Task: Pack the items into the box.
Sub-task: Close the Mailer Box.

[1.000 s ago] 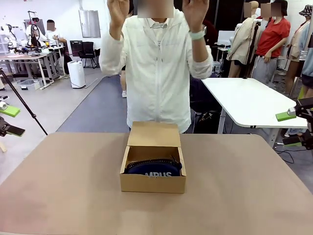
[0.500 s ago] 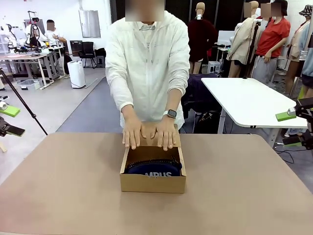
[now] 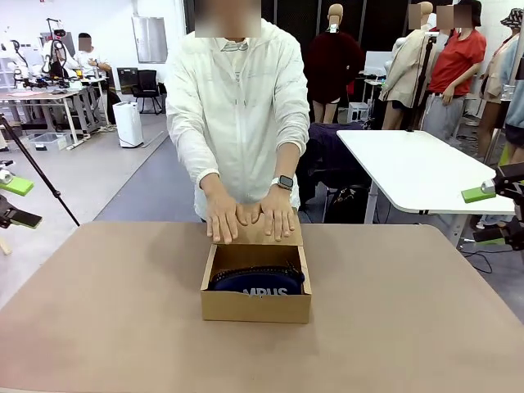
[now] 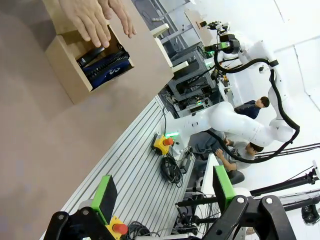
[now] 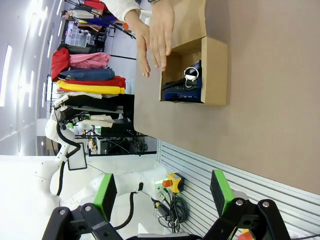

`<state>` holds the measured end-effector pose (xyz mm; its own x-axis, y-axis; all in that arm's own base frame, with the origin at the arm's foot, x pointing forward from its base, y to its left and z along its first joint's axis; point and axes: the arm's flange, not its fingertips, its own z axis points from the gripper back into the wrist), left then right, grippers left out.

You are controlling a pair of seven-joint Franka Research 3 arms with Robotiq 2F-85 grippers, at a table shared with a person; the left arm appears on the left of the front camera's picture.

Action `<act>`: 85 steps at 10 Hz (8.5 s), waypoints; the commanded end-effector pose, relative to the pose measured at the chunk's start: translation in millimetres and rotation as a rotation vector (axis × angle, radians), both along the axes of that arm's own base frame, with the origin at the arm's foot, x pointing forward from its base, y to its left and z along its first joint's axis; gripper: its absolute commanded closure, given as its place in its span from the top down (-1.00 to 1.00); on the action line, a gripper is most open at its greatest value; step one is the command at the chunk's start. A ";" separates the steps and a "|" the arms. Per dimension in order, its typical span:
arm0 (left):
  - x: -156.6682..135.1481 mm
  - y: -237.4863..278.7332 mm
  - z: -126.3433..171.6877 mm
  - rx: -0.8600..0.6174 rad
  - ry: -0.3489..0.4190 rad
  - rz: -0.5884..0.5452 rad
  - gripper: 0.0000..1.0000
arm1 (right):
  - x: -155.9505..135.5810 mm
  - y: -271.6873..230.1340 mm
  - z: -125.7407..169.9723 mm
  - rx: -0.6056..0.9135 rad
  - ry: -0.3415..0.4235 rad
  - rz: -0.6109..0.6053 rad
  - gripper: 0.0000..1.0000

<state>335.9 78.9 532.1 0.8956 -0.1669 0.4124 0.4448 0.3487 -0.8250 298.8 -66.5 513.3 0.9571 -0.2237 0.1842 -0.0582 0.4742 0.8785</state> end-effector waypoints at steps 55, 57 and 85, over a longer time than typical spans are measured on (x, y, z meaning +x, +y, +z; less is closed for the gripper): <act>338.6 -240.3 -162.5 -0.227 0.323 -0.070 0.40 | 379.5 210.7 -175.1 0.279 -0.110 0.344 0.25; 338.6 -240.3 -162.5 -0.227 0.323 -0.070 0.40 | 379.5 210.7 -175.1 0.279 -0.110 0.344 0.25; 174.4 -243.2 -194.2 -0.252 -0.654 -0.347 1.00 | 216.0 200.3 -184.7 0.240 -1.129 0.743 1.00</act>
<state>526.8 -177.3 333.6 0.4006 -0.2130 0.8911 0.9008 -0.0862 -0.4255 529.8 149.1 319.3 0.2313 0.1316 0.9639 -0.9575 -0.1449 0.2495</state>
